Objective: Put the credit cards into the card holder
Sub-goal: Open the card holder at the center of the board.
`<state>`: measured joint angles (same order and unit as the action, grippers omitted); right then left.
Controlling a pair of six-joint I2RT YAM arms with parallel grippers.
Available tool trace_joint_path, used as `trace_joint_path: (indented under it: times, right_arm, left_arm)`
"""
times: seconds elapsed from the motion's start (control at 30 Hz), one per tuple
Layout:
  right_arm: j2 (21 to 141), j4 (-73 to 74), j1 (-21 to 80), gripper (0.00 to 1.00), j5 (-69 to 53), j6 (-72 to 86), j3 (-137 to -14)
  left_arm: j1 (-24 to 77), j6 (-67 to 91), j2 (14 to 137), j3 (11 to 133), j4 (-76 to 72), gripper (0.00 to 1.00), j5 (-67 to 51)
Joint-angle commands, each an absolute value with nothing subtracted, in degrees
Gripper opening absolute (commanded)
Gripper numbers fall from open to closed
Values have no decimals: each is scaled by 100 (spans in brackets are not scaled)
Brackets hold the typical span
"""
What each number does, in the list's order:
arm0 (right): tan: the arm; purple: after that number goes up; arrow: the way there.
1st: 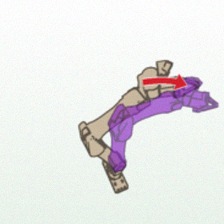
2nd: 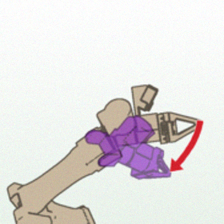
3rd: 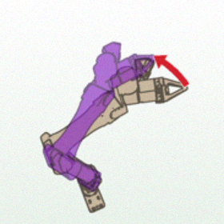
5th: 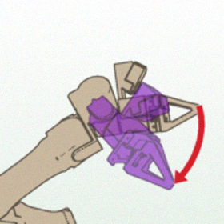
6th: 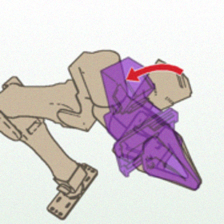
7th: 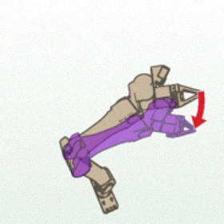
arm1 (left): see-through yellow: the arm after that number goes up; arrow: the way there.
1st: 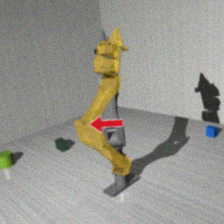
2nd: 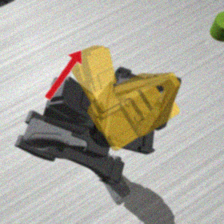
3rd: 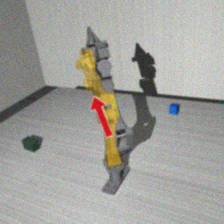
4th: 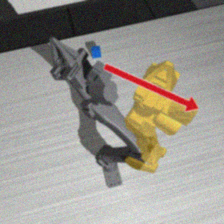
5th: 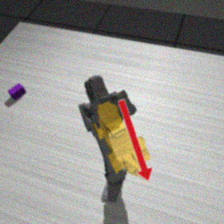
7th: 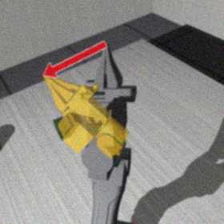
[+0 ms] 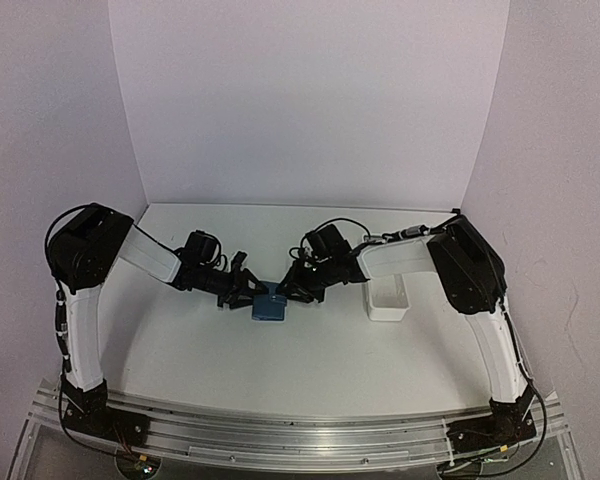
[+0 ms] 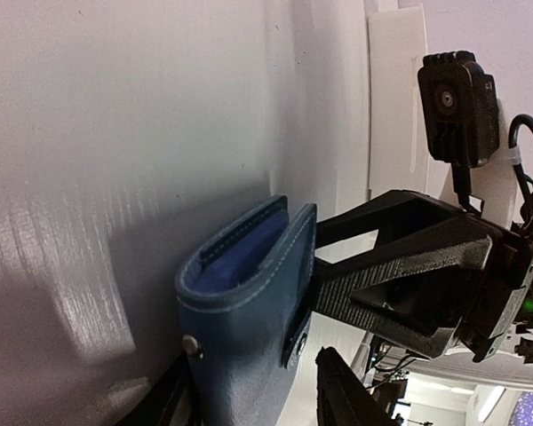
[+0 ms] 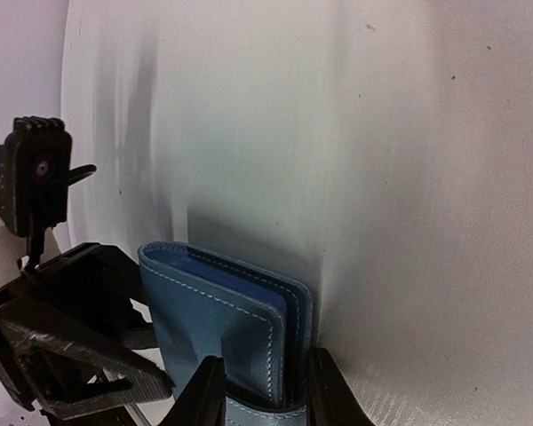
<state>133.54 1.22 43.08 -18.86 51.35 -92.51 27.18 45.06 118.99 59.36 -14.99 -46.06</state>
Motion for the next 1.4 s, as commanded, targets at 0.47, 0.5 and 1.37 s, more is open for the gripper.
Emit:
trace_joint_path:
  times: [0.47,0.5,1.37]
  right_arm:
    - [12073,1025,4583,44,558,3972,-9306]
    - [11979,1076,4665,44,760,3859,-9301]
    - [13429,1608,5253,37,202,3314,-10659]
  left_arm:
    - [2773,4201,10838,6701,761,0,-3469]
    - [2786,4194,10791,6756,868,0,-3384]
    - [2976,4281,10647,6936,1014,0,-3162]
